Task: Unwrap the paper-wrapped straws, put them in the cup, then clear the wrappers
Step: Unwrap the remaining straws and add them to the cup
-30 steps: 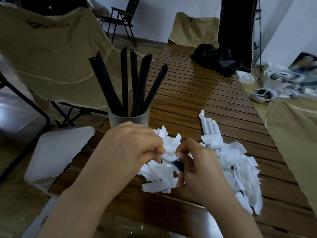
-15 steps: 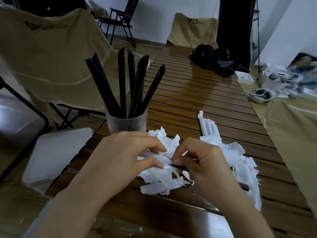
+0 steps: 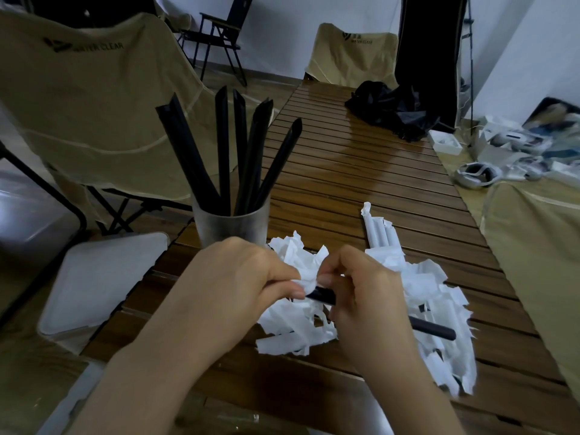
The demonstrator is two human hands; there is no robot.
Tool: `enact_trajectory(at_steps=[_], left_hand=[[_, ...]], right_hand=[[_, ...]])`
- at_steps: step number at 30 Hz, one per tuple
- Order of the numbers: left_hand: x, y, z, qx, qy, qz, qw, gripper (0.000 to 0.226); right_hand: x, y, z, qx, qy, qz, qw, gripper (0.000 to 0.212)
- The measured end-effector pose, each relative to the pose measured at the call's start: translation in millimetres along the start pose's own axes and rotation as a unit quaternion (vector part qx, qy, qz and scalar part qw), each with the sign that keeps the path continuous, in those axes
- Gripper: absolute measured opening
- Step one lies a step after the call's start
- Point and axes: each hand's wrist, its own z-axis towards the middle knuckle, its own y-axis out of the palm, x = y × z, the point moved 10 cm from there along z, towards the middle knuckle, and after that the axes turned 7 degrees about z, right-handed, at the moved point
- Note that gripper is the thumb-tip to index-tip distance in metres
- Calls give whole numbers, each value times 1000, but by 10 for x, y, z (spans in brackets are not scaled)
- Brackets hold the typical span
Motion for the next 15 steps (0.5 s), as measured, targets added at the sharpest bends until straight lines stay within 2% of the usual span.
enact_trajectory(at_steps=[3,8,12,15], left_hand=[[87,-11,4,-6,22,-18,1000,38],[262,43,50,-8,53,-17,998,26],[12,120,-29,-67,-64,-87,992,33],[-86,197,-120,-121,-101,-91,983,34]], right_hand=[[93,34,-7,-6,55,14,998,46],[301,-56,-1,7,116,50,992,36],[276,-97,10,-11,97,25,995,32],[227,-78,21,-33,81,-2,996,31]])
